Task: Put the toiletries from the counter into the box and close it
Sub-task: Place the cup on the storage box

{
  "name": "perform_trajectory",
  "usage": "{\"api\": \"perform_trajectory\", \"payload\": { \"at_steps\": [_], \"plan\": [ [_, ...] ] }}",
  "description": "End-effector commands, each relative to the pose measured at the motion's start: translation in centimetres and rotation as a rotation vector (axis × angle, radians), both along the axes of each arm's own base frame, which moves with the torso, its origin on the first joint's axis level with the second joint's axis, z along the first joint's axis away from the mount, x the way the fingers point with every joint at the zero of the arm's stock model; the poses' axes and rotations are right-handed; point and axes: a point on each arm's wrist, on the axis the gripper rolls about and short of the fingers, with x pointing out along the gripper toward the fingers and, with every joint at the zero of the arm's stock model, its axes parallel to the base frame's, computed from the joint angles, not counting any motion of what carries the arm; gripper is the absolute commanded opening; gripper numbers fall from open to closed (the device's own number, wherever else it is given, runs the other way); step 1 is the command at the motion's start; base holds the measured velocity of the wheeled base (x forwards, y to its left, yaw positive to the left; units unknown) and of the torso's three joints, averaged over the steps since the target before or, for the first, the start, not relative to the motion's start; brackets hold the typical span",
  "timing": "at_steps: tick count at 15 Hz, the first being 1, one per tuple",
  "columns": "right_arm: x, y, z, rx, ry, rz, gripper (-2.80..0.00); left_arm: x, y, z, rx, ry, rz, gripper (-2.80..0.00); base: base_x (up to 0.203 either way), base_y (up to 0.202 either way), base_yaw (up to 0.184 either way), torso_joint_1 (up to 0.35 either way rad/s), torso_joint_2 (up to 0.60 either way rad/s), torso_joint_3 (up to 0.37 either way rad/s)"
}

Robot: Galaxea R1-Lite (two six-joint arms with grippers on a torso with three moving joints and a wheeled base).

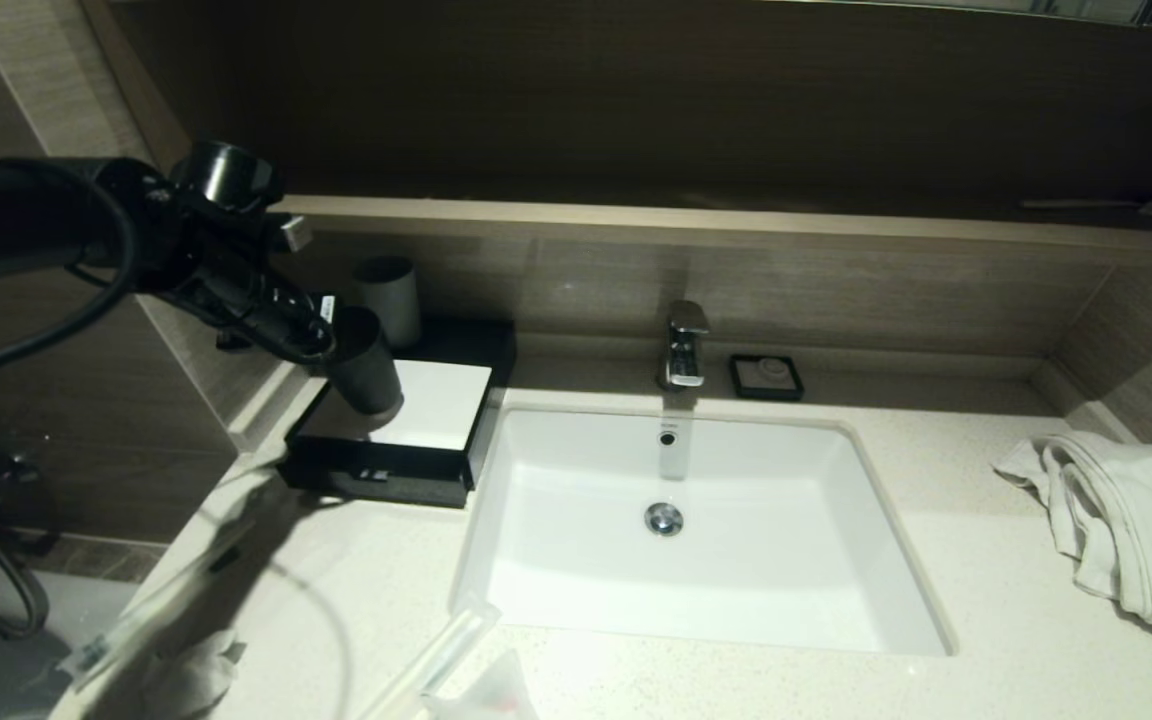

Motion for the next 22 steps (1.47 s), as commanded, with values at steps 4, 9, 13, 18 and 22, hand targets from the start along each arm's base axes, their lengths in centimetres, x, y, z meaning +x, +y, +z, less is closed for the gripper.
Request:
{"api": "perform_trajectory", "payload": {
  "at_steps": [4,9,13,18,22],
  "plan": [
    [0.00,0.00,0.00,0.000,0.000,0.000,-2.80,0.45,-0.87,-0.44,0.000,-0.005,-0.022,-2.80,0.000,0.000,0.000,0.000,0.00,0.000],
    [0.00,0.00,0.00,0.000,0.000,0.000,-2.80,0.22,-0.98,-0.20,0.000,-0.006,-0.025,-2.80,0.000,0.000,0.000,0.000,0.00,0.000],
    [0.00,0.00,0.00,0.000,0.000,0.000,-2.80,0.16,-0.97,-0.35,0.001,0.007,-0.025,-2.80,0.000,0.000,0.000,0.000,0.00,0.000],
    [0.00,0.00,0.00,0.000,0.000,0.000,-2.80,0.16,-0.97,-0.46,0.002,0.015,-0.025,-2.80,0.000,0.000,0.000,0.000,0.00,0.000],
    [0.00,0.00,0.00,0.000,0.000,0.000,-2.80,0.14,-1.34,-0.64,0.003,0.026,-0.034,-2.80,0.000,0.000,0.000,0.000,0.00,0.000]
  ]
}}
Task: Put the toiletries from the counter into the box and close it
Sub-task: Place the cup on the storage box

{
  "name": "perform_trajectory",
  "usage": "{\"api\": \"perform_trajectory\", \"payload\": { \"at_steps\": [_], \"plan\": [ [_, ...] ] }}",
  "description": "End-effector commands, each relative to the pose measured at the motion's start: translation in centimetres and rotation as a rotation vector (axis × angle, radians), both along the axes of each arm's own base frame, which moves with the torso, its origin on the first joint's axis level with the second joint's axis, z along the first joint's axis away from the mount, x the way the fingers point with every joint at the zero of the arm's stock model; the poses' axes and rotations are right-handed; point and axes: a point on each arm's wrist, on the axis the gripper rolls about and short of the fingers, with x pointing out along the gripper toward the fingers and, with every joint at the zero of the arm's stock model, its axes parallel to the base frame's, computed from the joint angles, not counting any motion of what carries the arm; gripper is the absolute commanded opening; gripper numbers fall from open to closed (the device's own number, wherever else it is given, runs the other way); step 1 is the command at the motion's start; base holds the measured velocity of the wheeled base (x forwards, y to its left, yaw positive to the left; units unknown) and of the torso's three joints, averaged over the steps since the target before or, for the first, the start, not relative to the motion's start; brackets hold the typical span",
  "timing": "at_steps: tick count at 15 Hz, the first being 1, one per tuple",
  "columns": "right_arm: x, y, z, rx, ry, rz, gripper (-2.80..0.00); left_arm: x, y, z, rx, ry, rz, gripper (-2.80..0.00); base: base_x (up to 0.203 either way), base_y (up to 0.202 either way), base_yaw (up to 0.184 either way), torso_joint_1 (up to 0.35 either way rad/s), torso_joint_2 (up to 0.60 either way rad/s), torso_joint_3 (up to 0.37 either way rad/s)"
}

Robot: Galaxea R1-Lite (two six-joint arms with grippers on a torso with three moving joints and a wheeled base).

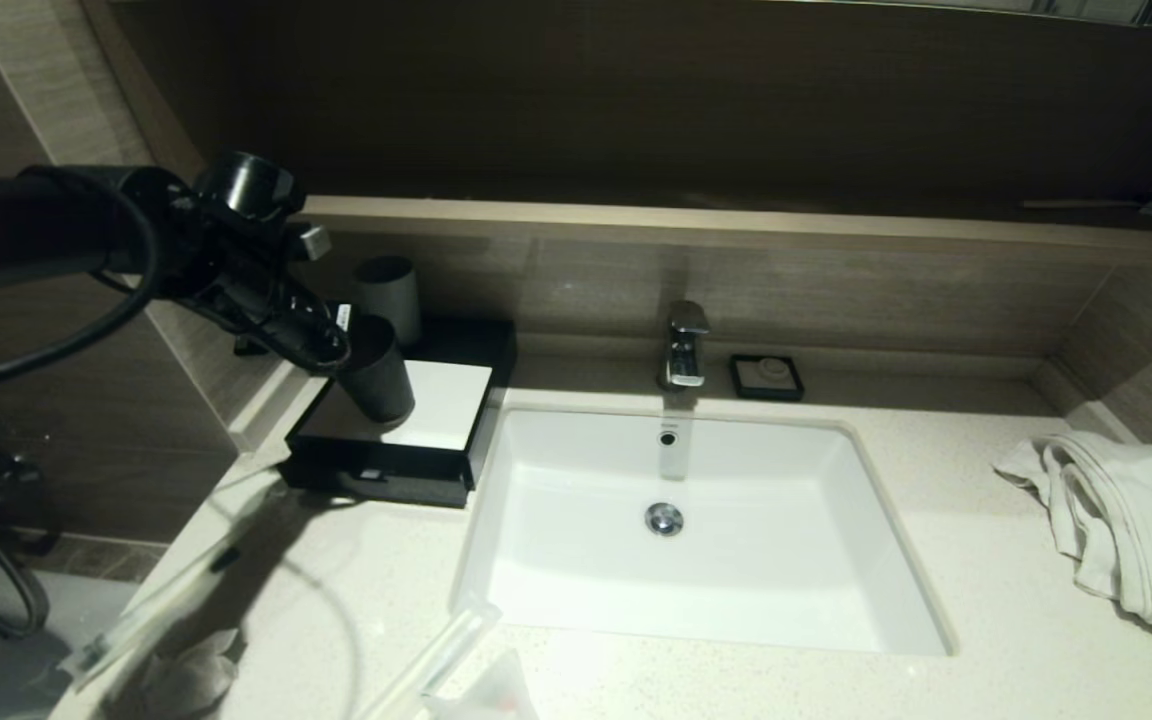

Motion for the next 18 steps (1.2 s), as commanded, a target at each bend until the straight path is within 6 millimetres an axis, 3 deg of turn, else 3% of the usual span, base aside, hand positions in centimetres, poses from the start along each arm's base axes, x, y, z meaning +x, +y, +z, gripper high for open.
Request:
{"api": "perform_trajectory", "payload": {
  "at_steps": [1,13,14,15,18],
  "plan": [
    [0.0,0.0,0.0,0.000,0.000,0.000,-2.80,-0.1,-0.2,-0.1,0.000,0.011,-0.005,-2.80,0.000,0.000,0.000,0.000,0.00,0.000],
    [0.0,0.0,0.0,0.000,0.000,0.000,-2.80,0.5,-0.5,-1.3,0.003,0.042,-0.010,-2.80,0.000,0.000,0.000,0.000,0.00,0.000],
    [0.0,0.0,0.0,0.000,0.000,0.000,-2.80,0.6,-0.5,-1.2,0.003,0.034,-0.011,-1.61,0.000,0.000,0.000,0.000,0.00,0.000],
    [0.0,0.0,0.0,0.000,0.000,0.000,-2.80,0.6,-0.5,-1.1,0.002,0.026,-0.011,0.00,0.000,0.000,0.000,0.000,0.00,0.000],
    [0.0,0.0,0.0,0.000,0.000,0.000,-2.80,0.5,-0.6,-0.6,0.000,0.007,-0.013,0.00,0.000,0.000,0.000,0.000,0.00,0.000]
  ]
}}
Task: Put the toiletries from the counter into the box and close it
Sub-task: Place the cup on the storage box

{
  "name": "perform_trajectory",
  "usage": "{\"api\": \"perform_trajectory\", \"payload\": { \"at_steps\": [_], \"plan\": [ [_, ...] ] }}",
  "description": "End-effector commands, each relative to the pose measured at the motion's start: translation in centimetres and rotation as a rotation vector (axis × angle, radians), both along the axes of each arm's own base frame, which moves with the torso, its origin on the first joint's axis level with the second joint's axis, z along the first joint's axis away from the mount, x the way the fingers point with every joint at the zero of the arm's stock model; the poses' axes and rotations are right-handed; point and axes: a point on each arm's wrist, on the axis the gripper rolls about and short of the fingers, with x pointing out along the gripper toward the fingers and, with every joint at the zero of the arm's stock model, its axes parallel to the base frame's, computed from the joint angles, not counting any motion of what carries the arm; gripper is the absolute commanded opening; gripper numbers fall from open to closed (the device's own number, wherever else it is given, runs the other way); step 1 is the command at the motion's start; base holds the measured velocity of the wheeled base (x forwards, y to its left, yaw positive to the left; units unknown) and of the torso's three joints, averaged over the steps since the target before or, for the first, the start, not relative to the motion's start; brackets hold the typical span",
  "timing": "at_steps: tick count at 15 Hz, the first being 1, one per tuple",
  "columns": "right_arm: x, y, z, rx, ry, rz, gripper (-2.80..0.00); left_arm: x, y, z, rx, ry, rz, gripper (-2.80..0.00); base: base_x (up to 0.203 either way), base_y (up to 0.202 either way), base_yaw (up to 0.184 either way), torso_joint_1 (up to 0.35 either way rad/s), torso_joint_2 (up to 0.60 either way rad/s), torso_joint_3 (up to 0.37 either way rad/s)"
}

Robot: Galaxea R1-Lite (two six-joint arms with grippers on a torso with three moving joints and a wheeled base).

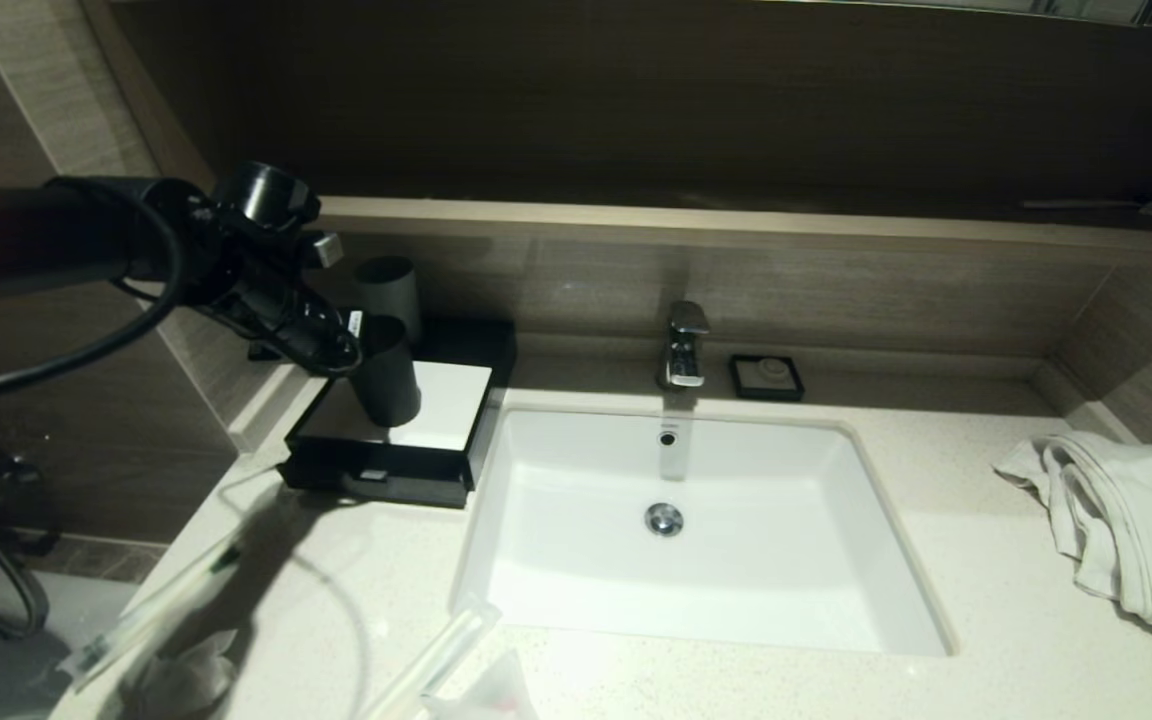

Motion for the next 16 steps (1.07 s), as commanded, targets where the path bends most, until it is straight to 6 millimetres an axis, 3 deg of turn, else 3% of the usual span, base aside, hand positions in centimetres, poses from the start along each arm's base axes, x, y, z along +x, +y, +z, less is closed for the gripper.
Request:
{"api": "perform_trajectory", "payload": {
  "at_steps": [1,9,15,16],
  "plan": [
    [0.0,0.0,0.0,0.000,0.000,0.000,-2.80,-0.1,0.0,0.2,-0.003,-0.006,0.000,0.00,0.000,0.000,0.000,0.000,0.00,0.000],
    [0.0,0.0,0.0,0.000,0.000,0.000,-2.80,-0.9,0.0,2.7,-0.024,-0.120,0.003,0.00,0.000,0.000,0.000,0.000,0.00,0.000],
    [0.0,0.0,0.0,0.000,0.000,0.000,-2.80,-5.7,0.4,8.7,-0.053,-0.274,0.001,0.00,0.000,0.000,0.000,0.000,0.00,0.000],
    [0.0,0.0,0.0,0.000,0.000,0.000,-2.80,-6.7,0.4,9.6,-0.056,-0.294,-0.004,-2.80,0.000,0.000,0.000,0.000,0.00,0.000]
  ]
}}
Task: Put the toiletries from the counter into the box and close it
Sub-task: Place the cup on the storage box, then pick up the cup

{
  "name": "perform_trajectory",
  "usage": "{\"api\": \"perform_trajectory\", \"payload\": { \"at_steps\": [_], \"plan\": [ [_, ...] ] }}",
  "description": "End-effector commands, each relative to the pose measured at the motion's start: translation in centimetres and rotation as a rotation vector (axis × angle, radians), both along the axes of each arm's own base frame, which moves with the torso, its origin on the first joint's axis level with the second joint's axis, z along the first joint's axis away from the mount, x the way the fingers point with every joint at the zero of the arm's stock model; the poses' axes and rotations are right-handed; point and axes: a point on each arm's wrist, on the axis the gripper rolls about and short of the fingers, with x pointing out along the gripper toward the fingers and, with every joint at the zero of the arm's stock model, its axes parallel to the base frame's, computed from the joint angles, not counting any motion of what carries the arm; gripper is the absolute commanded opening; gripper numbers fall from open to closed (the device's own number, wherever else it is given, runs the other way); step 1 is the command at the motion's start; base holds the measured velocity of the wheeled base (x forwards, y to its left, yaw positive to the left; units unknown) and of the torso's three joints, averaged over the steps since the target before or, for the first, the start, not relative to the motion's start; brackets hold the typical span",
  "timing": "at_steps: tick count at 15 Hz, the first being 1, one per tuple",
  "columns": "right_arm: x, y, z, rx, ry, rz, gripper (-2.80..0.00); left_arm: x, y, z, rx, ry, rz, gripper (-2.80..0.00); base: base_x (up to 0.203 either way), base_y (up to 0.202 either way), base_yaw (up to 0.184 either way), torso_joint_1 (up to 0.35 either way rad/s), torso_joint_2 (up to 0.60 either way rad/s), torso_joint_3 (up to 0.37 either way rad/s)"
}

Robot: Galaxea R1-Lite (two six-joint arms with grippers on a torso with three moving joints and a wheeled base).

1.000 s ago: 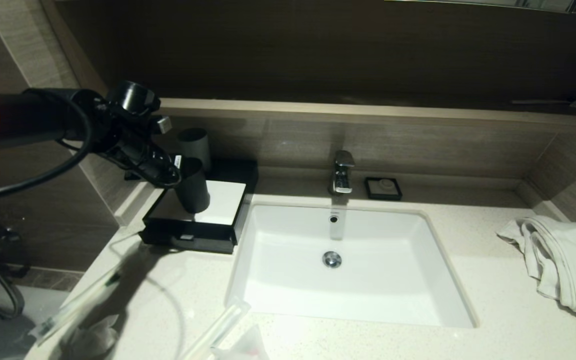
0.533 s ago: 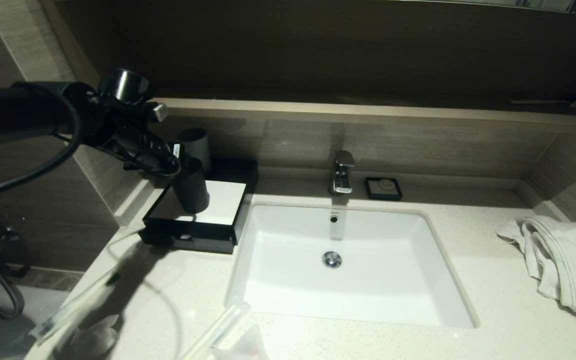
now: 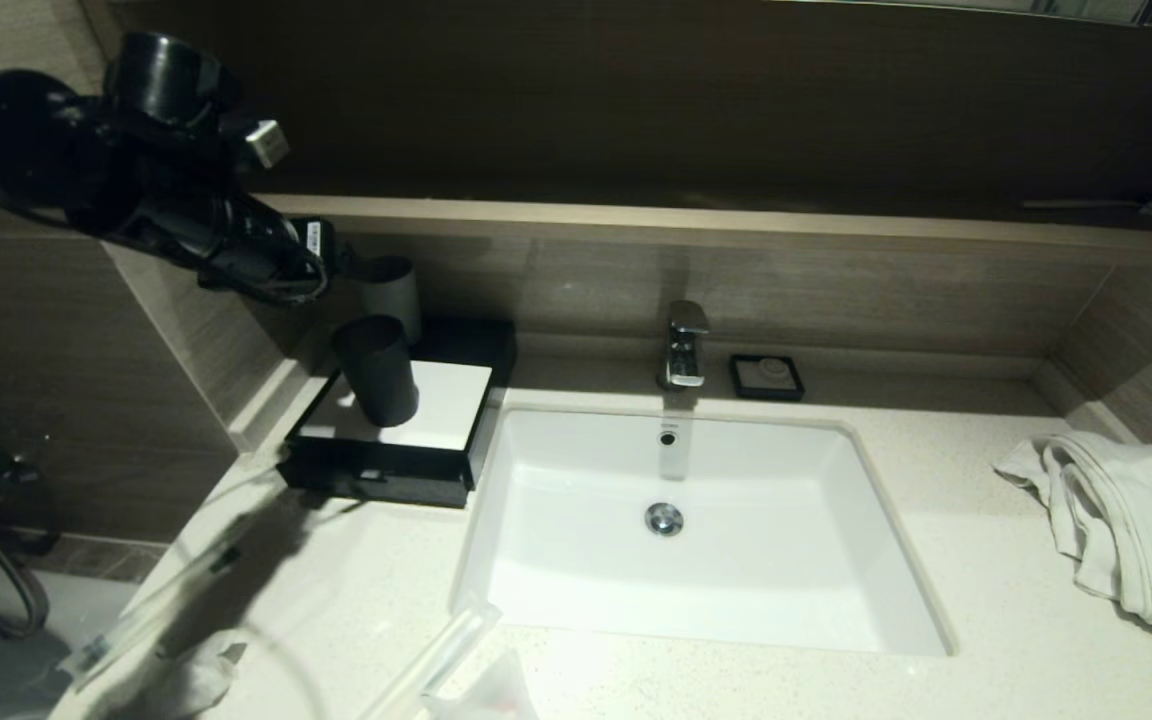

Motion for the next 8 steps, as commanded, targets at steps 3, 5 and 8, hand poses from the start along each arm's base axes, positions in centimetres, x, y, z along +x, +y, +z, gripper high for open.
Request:
{"api": "perform_trajectory", "payload": {
  "at_steps": [3,5,8],
  "plan": [
    [0.0,0.0,0.0,0.000,0.000,-0.001,-2.80,-4.6,0.1,1.3,0.003,-0.001,-0.018,-2.80,0.000,0.000,0.000,0.000,0.00,0.000],
    [0.0,0.0,0.0,0.000,0.000,0.000,-2.80,-6.6,0.3,-0.2,0.010,0.052,-0.025,-2.80,0.000,0.000,0.000,0.000,0.00,0.000],
    [0.0,0.0,0.0,0.000,0.000,0.000,-2.80,-8.6,0.2,-3.5,0.018,0.081,-0.038,-2.80,0.000,0.000,0.000,0.000,0.00,0.000]
  ]
}}
